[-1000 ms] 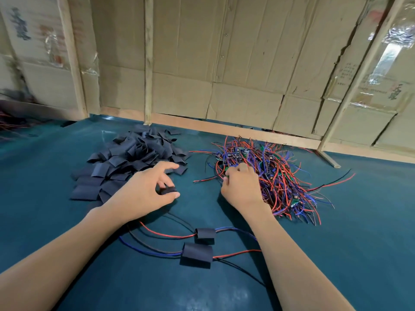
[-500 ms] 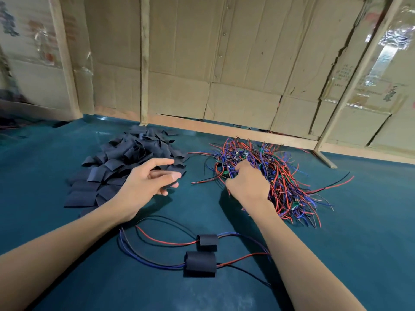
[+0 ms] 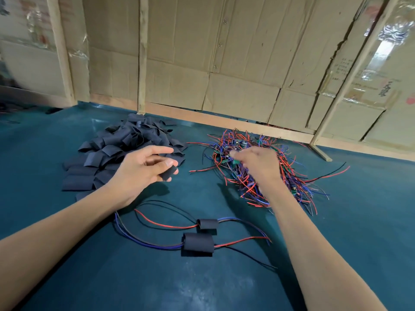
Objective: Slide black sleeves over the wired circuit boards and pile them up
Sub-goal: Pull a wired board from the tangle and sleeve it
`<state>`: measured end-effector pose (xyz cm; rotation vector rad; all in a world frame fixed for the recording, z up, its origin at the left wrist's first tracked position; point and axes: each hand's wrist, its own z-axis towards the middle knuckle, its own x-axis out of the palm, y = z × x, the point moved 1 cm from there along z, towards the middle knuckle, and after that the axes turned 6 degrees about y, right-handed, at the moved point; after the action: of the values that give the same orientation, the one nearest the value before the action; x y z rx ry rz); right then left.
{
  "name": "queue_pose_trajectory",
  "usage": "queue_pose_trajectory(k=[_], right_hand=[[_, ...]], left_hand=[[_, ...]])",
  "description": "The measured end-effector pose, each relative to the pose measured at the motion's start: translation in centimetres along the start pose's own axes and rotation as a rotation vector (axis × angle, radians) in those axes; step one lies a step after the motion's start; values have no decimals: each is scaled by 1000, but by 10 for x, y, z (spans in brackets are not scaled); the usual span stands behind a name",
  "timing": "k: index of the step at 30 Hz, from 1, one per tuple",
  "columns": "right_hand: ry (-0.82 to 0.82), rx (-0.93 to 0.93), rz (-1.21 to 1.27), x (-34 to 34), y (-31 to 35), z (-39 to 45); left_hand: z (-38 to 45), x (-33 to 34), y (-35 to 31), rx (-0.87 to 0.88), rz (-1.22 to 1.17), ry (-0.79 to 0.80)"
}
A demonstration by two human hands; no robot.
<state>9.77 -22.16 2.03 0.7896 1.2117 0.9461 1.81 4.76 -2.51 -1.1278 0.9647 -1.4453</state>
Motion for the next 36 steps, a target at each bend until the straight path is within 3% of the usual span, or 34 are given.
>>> queue_pose_trajectory(k=[4, 8, 18, 23, 28, 30, 32, 34, 36], right_hand=[[-75, -16, 461, -17, 11, -10], [117, -65, 775, -10, 19, -19], [412, -133, 988, 7, 35, -39], [622, -55, 998, 16, 36, -39], [589, 90, 1047, 22, 7, -52], [570, 70, 1032, 19, 4, -55], [574, 18, 988, 15, 6, -58], [587, -43, 916, 13, 9, -63], [625, -84, 900, 13, 11, -68]], left_hand=[[-1, -3, -2, -10, -96, -15], [-1, -7, -2, -2, -126, -25], [0, -5, 0, 25, -214, 58], [1, 2, 0, -72, -260, 69], [3, 4, -3, -124, -277, -17], [-2, 5, -5, -64, -145, -30], [-11, 2, -11, 108, 346, -49], [-19, 3, -18, 349, 891, 44], [-25, 11, -26, 460, 1130, 188]])
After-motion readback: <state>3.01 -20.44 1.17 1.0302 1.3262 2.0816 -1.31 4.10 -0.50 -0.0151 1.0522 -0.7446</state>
